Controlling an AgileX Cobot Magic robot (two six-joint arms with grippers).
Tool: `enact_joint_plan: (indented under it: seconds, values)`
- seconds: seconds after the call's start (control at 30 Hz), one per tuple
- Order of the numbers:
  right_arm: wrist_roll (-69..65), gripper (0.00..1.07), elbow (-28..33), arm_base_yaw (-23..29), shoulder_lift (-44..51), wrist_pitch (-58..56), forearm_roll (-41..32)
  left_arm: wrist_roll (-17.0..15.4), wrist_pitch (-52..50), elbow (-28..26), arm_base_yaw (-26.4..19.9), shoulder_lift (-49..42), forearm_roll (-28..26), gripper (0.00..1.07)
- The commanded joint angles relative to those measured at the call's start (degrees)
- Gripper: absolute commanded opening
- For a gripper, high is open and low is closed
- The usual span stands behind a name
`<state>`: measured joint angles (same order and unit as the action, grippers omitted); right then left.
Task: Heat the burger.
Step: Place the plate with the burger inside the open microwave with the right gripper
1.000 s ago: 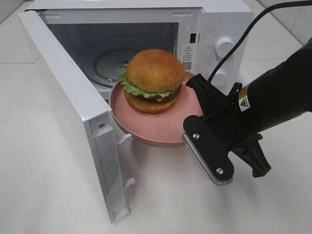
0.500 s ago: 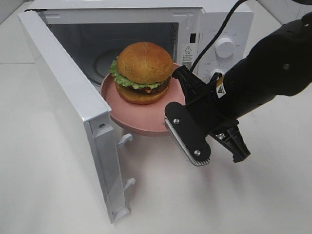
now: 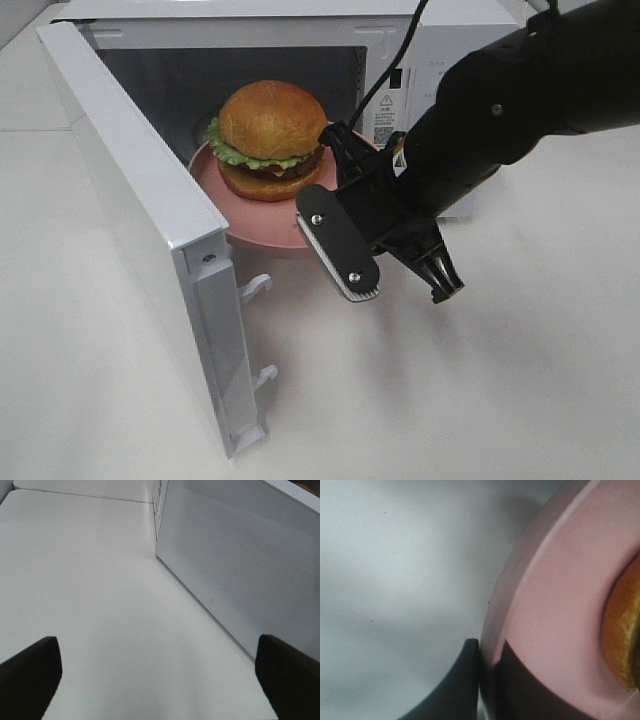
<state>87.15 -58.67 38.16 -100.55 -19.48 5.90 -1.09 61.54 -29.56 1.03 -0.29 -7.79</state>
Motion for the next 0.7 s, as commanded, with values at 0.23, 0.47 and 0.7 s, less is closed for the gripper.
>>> enact_joint_plan:
  seconds: [0.23, 0.47, 0.7]
  values:
    - [0.00, 0.00, -7.79, 0.06, -5.16, 0.69, -1.49, -0.29, -0.57, 0.00, 0.00, -0.97, -0.17, 0.98]
    - [-1.83, 0.00, -11.86, 0.06, -7.91, -0.29, -1.60, -0.29, -0.57, 0.00, 0.00, -0.97, -0.17, 0.98]
    - [-4.01, 0.00, -16.67, 0.06, -10.89, -2.35, -1.38, -0.29, -0.57, 0.00, 0.00, -0.97, -0.17, 0.98]
